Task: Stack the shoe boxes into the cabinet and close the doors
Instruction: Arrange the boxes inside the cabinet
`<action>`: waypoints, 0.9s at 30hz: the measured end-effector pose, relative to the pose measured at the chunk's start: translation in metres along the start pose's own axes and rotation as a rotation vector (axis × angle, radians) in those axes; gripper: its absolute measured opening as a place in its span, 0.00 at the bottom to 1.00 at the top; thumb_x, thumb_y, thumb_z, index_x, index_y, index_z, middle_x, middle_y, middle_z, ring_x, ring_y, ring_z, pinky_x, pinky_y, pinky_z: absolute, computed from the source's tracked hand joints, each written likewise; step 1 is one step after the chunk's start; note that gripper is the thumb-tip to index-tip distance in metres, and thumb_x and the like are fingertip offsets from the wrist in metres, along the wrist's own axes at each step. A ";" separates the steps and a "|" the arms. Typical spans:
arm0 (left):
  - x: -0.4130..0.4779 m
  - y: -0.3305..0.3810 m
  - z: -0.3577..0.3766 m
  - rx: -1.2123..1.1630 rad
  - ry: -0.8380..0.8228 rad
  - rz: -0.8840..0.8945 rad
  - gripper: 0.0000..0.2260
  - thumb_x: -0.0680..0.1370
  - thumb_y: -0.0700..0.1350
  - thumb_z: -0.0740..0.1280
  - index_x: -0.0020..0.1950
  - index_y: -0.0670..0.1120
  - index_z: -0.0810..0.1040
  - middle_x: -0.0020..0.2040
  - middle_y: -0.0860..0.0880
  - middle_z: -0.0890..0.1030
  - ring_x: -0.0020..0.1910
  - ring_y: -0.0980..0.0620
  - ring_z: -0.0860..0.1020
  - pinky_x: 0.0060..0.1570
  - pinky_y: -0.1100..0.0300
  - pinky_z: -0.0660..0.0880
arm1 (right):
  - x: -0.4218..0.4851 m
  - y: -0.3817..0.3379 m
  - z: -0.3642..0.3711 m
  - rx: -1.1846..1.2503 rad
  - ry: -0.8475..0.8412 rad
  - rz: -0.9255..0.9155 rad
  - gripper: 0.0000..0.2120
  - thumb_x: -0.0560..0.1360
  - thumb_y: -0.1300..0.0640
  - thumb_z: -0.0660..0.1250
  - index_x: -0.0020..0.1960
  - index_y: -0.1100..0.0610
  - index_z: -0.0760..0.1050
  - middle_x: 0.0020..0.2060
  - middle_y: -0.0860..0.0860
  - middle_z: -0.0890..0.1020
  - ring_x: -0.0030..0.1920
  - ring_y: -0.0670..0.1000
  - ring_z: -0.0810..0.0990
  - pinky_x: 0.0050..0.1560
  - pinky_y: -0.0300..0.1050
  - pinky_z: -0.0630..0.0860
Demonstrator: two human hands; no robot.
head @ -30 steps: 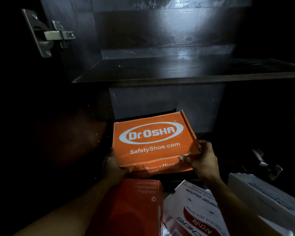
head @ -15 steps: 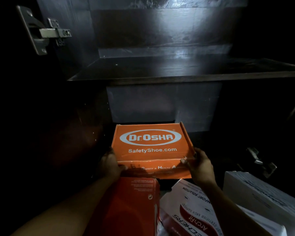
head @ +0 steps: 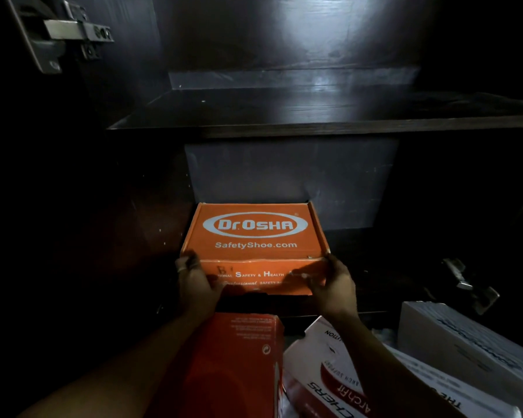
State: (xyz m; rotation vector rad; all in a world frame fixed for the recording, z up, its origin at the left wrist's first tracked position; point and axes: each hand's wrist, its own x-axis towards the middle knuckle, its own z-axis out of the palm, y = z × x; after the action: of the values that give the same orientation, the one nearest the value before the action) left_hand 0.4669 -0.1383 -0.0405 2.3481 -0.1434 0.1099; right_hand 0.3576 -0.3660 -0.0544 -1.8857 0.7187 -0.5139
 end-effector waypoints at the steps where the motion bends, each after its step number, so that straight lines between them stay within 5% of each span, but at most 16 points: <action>1: 0.000 0.002 0.000 0.016 -0.004 0.017 0.36 0.73 0.38 0.76 0.76 0.35 0.62 0.75 0.37 0.59 0.68 0.37 0.70 0.69 0.49 0.67 | 0.001 -0.002 0.003 -0.020 -0.035 -0.022 0.43 0.67 0.48 0.79 0.76 0.50 0.63 0.68 0.52 0.74 0.65 0.53 0.76 0.65 0.54 0.76; 5: -0.001 0.007 -0.003 0.081 -0.052 0.016 0.38 0.77 0.41 0.72 0.80 0.38 0.54 0.78 0.39 0.55 0.70 0.40 0.68 0.69 0.55 0.66 | 0.003 -0.004 0.004 0.002 -0.158 -0.067 0.52 0.61 0.37 0.78 0.78 0.43 0.55 0.72 0.48 0.68 0.68 0.52 0.72 0.64 0.61 0.76; 9: -0.002 0.018 -0.012 0.070 -0.133 -0.019 0.39 0.77 0.43 0.72 0.80 0.40 0.51 0.79 0.40 0.52 0.73 0.40 0.65 0.70 0.54 0.66 | -0.001 -0.012 -0.011 0.043 -0.284 -0.072 0.43 0.69 0.54 0.79 0.75 0.44 0.57 0.67 0.49 0.73 0.64 0.48 0.76 0.59 0.51 0.78; 12: -0.010 0.031 -0.026 0.090 -0.177 -0.017 0.39 0.78 0.46 0.71 0.81 0.42 0.52 0.79 0.40 0.54 0.77 0.41 0.59 0.73 0.50 0.62 | -0.004 -0.022 -0.023 -0.009 -0.276 -0.035 0.52 0.68 0.53 0.79 0.80 0.47 0.48 0.67 0.47 0.72 0.67 0.49 0.73 0.64 0.54 0.74; 16: -0.036 0.060 -0.056 0.054 -0.182 0.027 0.38 0.76 0.50 0.73 0.79 0.45 0.57 0.77 0.42 0.61 0.76 0.41 0.62 0.73 0.47 0.64 | -0.012 -0.044 -0.059 -0.205 -0.316 -0.081 0.41 0.61 0.42 0.75 0.71 0.35 0.62 0.67 0.52 0.74 0.67 0.58 0.74 0.64 0.65 0.74; 21: -0.091 0.111 -0.112 0.032 -0.218 0.138 0.39 0.75 0.53 0.74 0.79 0.44 0.58 0.76 0.42 0.64 0.76 0.43 0.63 0.73 0.56 0.61 | -0.072 -0.119 -0.127 -0.457 -0.231 -0.105 0.55 0.64 0.44 0.78 0.80 0.54 0.51 0.70 0.54 0.73 0.70 0.56 0.73 0.72 0.55 0.68; 24: -0.139 0.135 -0.139 -0.022 -0.280 0.205 0.42 0.75 0.52 0.74 0.81 0.43 0.55 0.79 0.41 0.61 0.78 0.42 0.60 0.75 0.54 0.60 | -0.143 -0.166 -0.178 -0.693 -0.240 -0.077 0.48 0.73 0.48 0.73 0.82 0.54 0.46 0.75 0.57 0.66 0.74 0.58 0.67 0.73 0.50 0.65; 27: -0.199 0.146 -0.157 -0.048 -0.350 0.264 0.42 0.75 0.54 0.73 0.81 0.44 0.54 0.79 0.42 0.60 0.78 0.43 0.60 0.75 0.53 0.60 | -0.210 -0.179 -0.220 -0.654 -0.159 -0.098 0.45 0.73 0.50 0.74 0.81 0.58 0.51 0.74 0.58 0.68 0.73 0.58 0.68 0.72 0.46 0.66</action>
State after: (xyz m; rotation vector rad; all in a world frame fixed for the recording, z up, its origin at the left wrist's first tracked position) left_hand 0.2446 -0.1148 0.1483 2.2712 -0.6201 -0.1767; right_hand 0.1096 -0.3130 0.1905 -2.5464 0.7456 -0.1875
